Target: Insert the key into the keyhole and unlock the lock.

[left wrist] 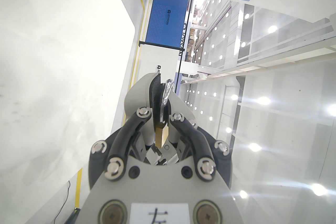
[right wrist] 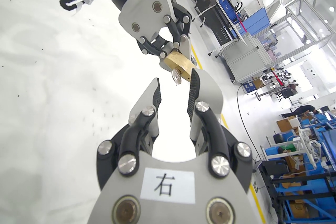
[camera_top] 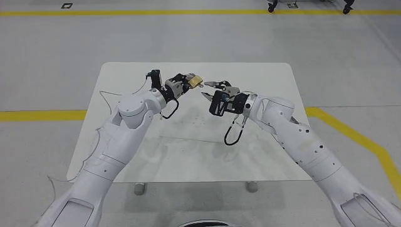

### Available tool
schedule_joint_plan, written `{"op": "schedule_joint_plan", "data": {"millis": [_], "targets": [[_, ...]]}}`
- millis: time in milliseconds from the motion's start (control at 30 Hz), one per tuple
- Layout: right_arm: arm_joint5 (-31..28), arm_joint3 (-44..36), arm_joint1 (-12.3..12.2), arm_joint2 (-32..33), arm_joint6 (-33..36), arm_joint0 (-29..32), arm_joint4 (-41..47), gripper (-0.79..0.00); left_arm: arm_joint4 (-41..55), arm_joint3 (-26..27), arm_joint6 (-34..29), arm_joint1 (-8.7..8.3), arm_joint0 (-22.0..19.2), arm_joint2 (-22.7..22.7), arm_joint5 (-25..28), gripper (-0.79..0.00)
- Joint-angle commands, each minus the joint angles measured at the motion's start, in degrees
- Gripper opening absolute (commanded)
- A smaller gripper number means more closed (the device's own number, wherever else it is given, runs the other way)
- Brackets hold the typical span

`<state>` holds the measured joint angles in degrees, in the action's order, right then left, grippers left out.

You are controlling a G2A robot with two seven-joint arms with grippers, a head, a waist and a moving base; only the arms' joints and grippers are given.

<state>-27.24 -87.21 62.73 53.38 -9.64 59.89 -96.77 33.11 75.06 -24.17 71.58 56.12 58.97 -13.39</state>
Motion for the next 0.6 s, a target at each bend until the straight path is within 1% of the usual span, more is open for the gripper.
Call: {"op": "schedule_joint_plan", "data": {"millis": [0,100,267,300,367,467,500,567], "targets": [[0.39,-0.22,0.09,0.05,-0.04,-0.01,-0.29,-0.548,-0.16,-0.02,-0.08,0.09,0.08,-0.07,-0.03,-0.785],[0.72,-0.44,0.28,-0.13,0.65,-0.14,-0.66,-0.517,-0.24,-0.05,-0.11,0.20,0.15,0.01,-0.24,-0.785],[0.59,-0.07,0.84,-1.19,2.15,-0.89,-0.80,-0.539,-0.03,0.03,-0.20,0.37,0.35,0.28,-0.45,-0.785],[0.56,0.08,0.97,-1.41,2.26,-1.07,-0.68,-0.554,-0.08,0.07,-0.21,0.39,0.40,0.33,-0.48,-0.785],[0.48,0.59,1.22,-1.78,2.49,-1.45,-0.44,-0.625,-0.19,0.12,-0.22,0.44,0.51,0.41,-0.50,-0.785],[0.65,1.68,1.61,-2.09,3.09,-1.95,0.62,-0.763,-0.39,0.21,-0.22,0.52,0.72,0.52,-0.48,-0.785],[0.72,2.04,1.74,-2.14,3.20,-2.07,1.11,-0.785,-0.48,0.28,-0.16,0.54,0.82,0.57,-0.48,-0.785],[0.59,2.81,1.98,-2.16,3.12,-2.29,2.39,-0.785,-0.56,0.47,-0.14,0.55,1.10,0.77,-0.41,-0.785]]}}
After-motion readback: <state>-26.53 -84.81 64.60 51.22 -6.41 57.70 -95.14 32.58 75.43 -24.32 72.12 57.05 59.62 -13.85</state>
